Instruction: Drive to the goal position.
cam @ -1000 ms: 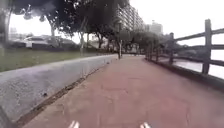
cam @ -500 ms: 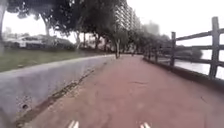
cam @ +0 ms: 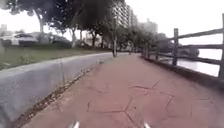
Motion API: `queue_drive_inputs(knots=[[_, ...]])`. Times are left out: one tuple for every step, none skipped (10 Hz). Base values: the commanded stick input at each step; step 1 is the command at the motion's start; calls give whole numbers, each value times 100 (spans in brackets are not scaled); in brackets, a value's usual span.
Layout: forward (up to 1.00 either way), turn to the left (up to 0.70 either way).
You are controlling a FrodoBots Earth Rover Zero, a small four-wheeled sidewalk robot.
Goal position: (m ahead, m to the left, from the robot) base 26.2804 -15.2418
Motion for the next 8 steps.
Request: queue_drive_inputs(knots=[[70,0],[70,0],[70,0],[70,0],[70,0],[70,0],[70,-27],[70,-27]])
